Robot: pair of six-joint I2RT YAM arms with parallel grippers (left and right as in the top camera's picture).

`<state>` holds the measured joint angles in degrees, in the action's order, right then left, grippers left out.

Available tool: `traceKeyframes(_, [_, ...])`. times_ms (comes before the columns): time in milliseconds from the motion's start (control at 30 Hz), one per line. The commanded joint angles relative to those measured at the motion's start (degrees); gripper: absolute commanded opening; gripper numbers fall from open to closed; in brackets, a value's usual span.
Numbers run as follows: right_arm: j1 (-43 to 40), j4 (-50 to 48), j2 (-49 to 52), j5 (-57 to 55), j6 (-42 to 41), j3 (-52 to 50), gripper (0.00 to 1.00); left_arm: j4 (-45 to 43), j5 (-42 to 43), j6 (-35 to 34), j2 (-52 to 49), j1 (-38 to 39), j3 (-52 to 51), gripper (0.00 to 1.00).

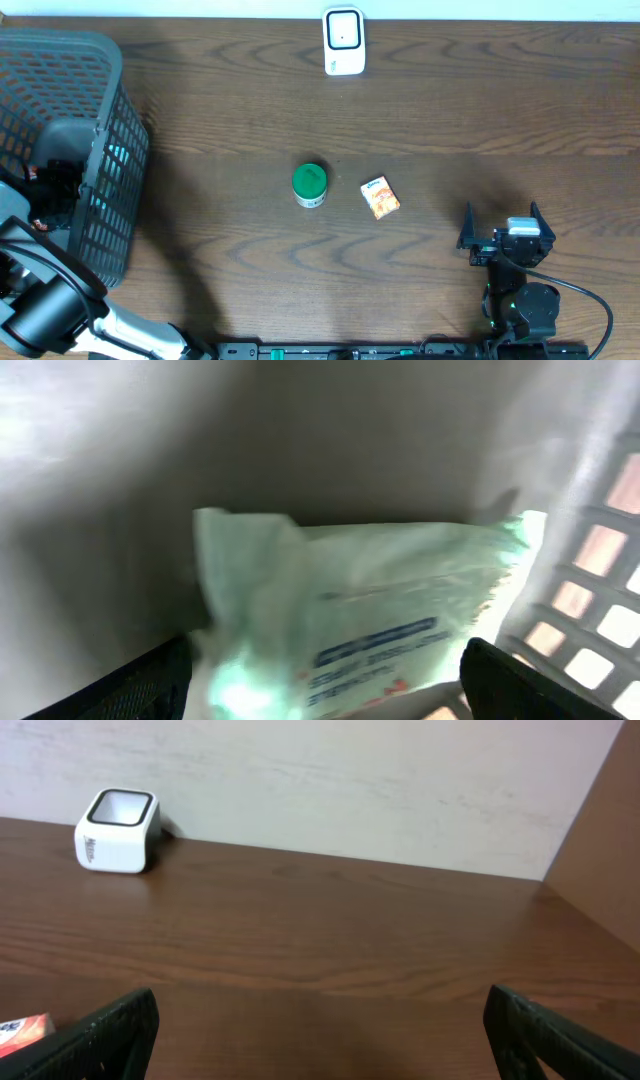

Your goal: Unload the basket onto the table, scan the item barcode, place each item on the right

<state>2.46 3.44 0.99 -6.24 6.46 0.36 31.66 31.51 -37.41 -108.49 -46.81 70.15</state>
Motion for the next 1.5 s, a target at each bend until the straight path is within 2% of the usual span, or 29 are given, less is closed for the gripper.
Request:
traceKeyframes(0, [-0.55, 0.2, -0.22, -0.52, -0.63, -0.04, 0.99, 0.57, 0.02, 1.66, -6.93, 0.22, -2.64, 0.91])
traceKeyframes(233, [-0.55, 0.2, -0.22, -0.52, -0.63, -0.04, 0.99, 0.33, 0.63, 2.1, -10.47, 0.26, -2.69, 0.92])
traceKeyframes(267, [-0.55, 0.2, -0.22, -0.52, -0.63, -0.04, 0.99, -0.13, 1.7, 2.95, -10.95, 0.26, -2.69, 0.86])
traceKeyframes(300, [-0.55, 0.2, -0.22, -0.52, -0.63, -0.04, 0.99, -0.48, 2.73, 3.63, -11.34, 0.26, -2.69, 0.75])
traceKeyframes(333, [-0.55, 0.2, -0.22, -0.52, -0.63, -0.04, 0.99, -0.48, 3.26, 3.98, -11.61, 0.26, -2.69, 0.63])
traceKeyframes(400, [-0.55, 0.2, -0.22, -0.52, -0.63, -0.04, 0.99, -0.26, 3.23, 4.26, -11.74, 0.26, -2.69, 0.29])
traceKeyframes(467, [-0.55, 0.2, -0.22, -0.52, -0.63, -0.04, 0.99, 0.2, 3.26, 4.44, -11.74, 0.26, -2.69, 0.08])
traceKeyframes(700, [-0.55, 0.2, -0.22, -0.52, -0.63, -0.04, 0.99, 1.31, 3.67, 5.9, -10.54, 0.22, -2.69, 0.07])
traceKeyframes(867, [-0.55, 0.22, -0.22, -0.52, -0.63, -0.04, 0.99, 3.06, 4.11, 5.9, -4.09, 0.22, -2.67, 0.07])
traceKeyframes(1133, [-0.55, 0.2, -0.22, -0.52, -0.63, -0.04, 0.99, 3.87, 3.96, 5.6, 19.19, 0.22, -2.67, 0.08])
traceKeyframes(1300, [-0.55, 0.2, -0.22, -0.52, -0.63, -0.04, 0.99, 2.6, 2.16, 2.21, 34.1, 0.22, -2.67, 0.07])
traceKeyframes(1467, [-0.55, 0.2, -0.22, -0.52, -0.63, -0.04, 0.99, 1.77, 1.88, 0.0, 44.63, 0.22, -2.67, 0.07])
